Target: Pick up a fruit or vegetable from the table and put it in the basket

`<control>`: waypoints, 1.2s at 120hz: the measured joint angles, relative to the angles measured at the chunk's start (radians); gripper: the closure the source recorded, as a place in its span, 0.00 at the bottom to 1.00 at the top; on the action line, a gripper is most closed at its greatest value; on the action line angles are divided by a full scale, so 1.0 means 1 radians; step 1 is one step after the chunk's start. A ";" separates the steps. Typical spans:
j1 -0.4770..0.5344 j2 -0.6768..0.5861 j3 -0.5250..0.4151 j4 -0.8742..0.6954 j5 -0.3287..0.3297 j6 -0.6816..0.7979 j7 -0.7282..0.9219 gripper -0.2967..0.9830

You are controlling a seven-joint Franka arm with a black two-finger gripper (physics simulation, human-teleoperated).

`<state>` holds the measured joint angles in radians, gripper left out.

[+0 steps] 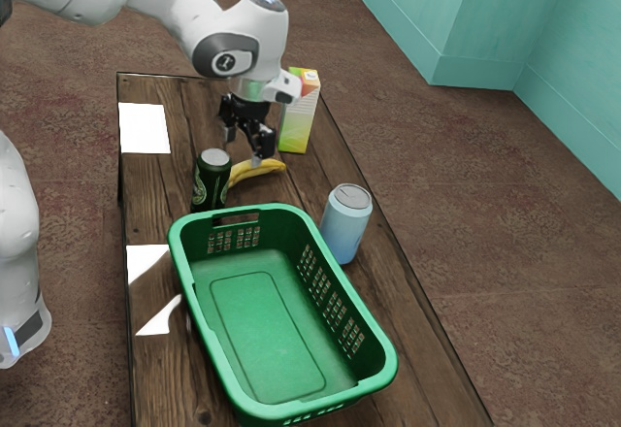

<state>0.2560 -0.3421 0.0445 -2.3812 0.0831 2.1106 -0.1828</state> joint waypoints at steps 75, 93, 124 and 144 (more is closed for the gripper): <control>0.020 -0.005 0.000 -0.082 -0.076 0.095 0.083 0.25; 0.020 0.011 0.000 -0.081 -0.083 0.112 0.091 0.25; 0.020 0.050 0.000 -0.081 -0.084 0.144 0.102 0.25; 0.020 0.067 0.000 -0.079 -0.085 0.160 0.106 0.25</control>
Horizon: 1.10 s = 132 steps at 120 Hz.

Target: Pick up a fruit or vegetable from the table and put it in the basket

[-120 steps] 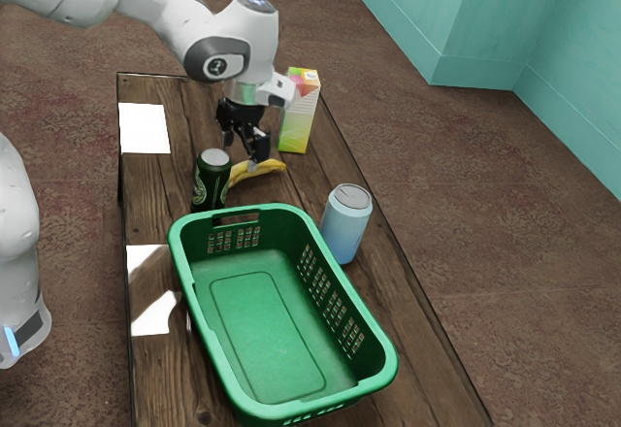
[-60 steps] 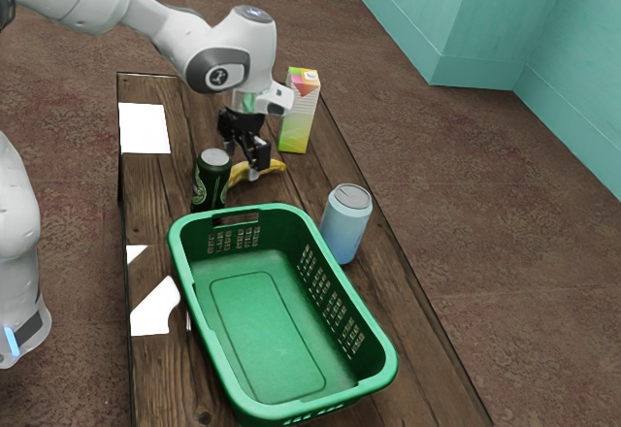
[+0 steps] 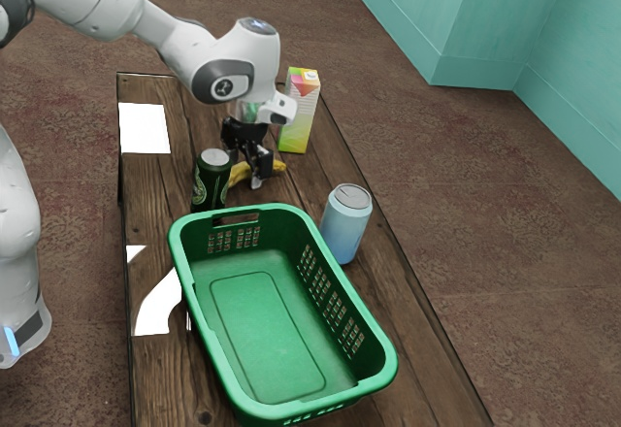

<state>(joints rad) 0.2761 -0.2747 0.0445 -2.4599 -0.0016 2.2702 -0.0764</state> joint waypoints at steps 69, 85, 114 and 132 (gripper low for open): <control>0.005 0.007 0.000 0.003 0.006 0.013 -0.010 0.52; 0.004 0.001 0.001 0.005 0.014 0.013 -0.033 0.63; -0.009 -0.078 -0.039 0.078 0.054 0.007 -0.066 0.64; -0.038 -0.133 -0.137 0.320 0.096 -0.088 -0.072 0.63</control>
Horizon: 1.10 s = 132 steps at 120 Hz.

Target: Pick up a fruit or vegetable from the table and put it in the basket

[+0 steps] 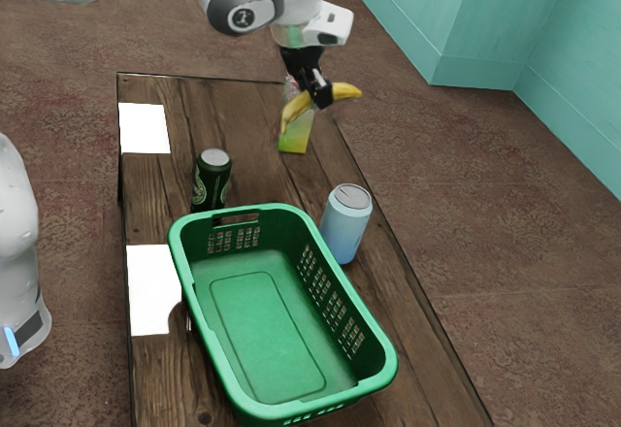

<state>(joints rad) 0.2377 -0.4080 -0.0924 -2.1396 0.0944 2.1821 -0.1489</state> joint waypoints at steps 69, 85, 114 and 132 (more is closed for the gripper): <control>-0.048 -0.066 -0.370 -0.022 -0.303 -0.187 -0.143 0.63; -0.049 -0.063 -0.421 -0.037 -0.333 -0.184 -0.198 0.63; -0.044 -0.034 -0.482 -0.039 -0.362 -0.160 -0.287 0.63; -0.041 -0.031 -0.495 -0.040 -0.370 -0.153 -0.332 0.59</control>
<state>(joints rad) 0.1971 -0.4387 -0.5872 -2.1794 -0.2757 2.0293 -0.4812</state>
